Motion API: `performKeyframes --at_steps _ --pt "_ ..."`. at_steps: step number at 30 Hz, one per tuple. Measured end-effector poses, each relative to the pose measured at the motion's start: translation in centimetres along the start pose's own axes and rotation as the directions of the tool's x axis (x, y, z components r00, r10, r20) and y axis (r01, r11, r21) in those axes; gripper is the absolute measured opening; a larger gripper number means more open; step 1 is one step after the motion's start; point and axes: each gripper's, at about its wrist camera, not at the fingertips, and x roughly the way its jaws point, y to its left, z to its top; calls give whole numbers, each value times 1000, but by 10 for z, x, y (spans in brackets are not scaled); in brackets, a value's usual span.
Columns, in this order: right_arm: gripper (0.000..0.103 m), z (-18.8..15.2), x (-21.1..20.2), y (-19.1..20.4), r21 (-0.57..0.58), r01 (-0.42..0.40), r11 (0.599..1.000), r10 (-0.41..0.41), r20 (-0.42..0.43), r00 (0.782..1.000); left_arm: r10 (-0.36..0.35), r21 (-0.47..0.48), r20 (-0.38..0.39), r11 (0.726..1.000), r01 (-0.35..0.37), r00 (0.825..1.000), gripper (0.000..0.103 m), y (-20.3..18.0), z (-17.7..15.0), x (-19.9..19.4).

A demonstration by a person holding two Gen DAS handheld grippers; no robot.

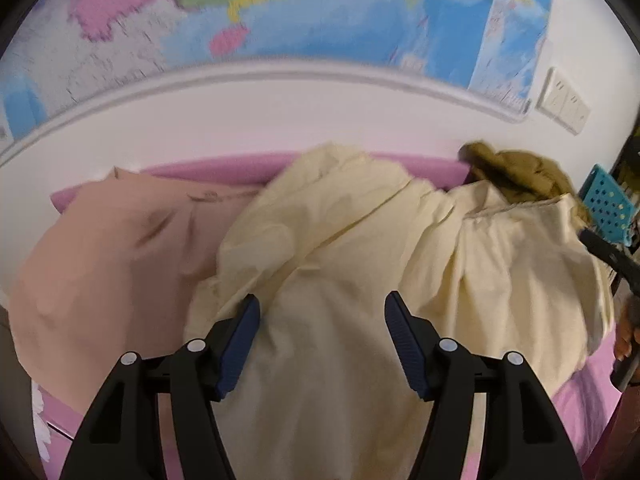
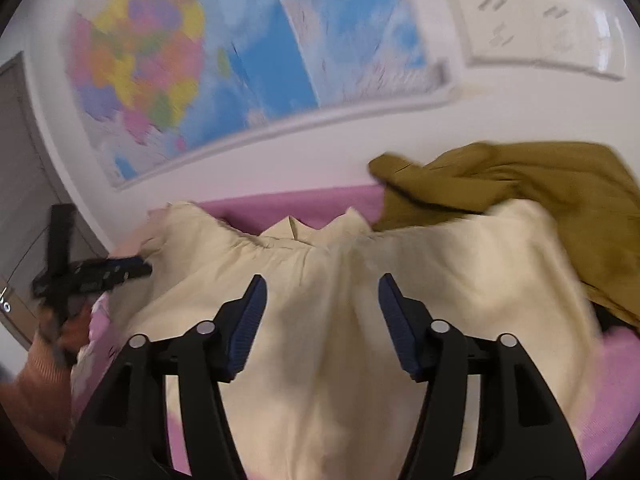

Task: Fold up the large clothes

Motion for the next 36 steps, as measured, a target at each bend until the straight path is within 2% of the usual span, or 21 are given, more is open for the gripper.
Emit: performKeyframes --at_steps 3,5,7,11,12,13,14,16,17,18,19,20,22,24,25,27,28,30,32,34,36 --pt "71 -30 -56 -24 25 70 997 -71 52 996 21 16 82 1000 -22 996 85 9 -14 -28" --pt "80 -57 -86 -50 89 141 986 -146 47 988 47 22 102 999 -49 994 87 20 -29 -39" --pt "81 -83 -101 -75 169 157 973 -161 10 987 40 27 71 999 -42 997 88 26 -43 -38" --pt "81 -119 -92 -100 235 159 959 -146 -71 987 15 30 -9 999 -15 1000 87 29 -62 -17" --pt "80 -121 -86 -102 231 157 960 -143 -76 987 1 33 -11 999 -1 1000 80 25 -64 -11" --pt "70 -120 -81 -104 230 142 963 -127 -78 989 -18 30 -19 999 18 1000 67 23 -66 -5" --pt "52 -119 -74 -106 240 108 965 -91 -82 992 -22 18 -27 1000 22 999 61 19 -67 1" --pt "16 -116 -71 -113 267 47 962 -28 -72 997 -6 -3 -28 1000 6 1000 36 12 -67 7" --pt "9 -112 -76 -114 275 13 961 3 -56 998 -8 -15 -24 1000 8 1000 30 10 -67 4" --pt "7 -107 -86 -114 283 -16 959 25 -25 999 -22 -31 -28 999 21 999 20 10 -66 0" --pt "6 -102 -97 -113 294 -47 955 48 3 999 -70 -85 -39 994 66 997 14 16 -64 -8" --pt "6 -96 -117 -112 305 -91 948 78 58 995 -127 -133 -45 984 120 991 13 24 -65 -17" --pt "5 -82 -158 -109 314 -152 937 110 145 983 -275 -237 -52 937 256 960 10 38 -67 -35" --pt "5 -66 -199 -94 240 -115 964 67 200 978 -434 -315 -61 863 395 899 7 47 -75 -53" --pt "5 -61 -213 -91 208 -87 974 42 209 977 -443 -315 -63 859 403 895 7 47 -78 -60" --pt "5 -61 -236 -97 201 -38 979 -5 210 978 -427 -292 -59 872 394 902 7 45 -87 -69" --pt "5 -65 -235 -101 204 -25 979 -15 192 981 -418 -305 -86 875 376 905 7 42 -97 -61" --pt "5 -89 -218 -120 256 4 967 -29 92 995 -403 -326 -146 882 340 904 7 37 -115 -40" --pt "6 -113 -195 -134 290 46 956 -44 -15 999 -378 -327 -202 895 302 903 11 35 -134 -18" --pt "9 -137 -182 -145 316 92 944 -65 -93 994 -333 -303 -220 917 260 917 27 30 -141 -13" --pt "12 -143 -180 -147 340 114 933 -85 -100 991 -256 -251 -206 947 202 945 32 23 -135 -24"
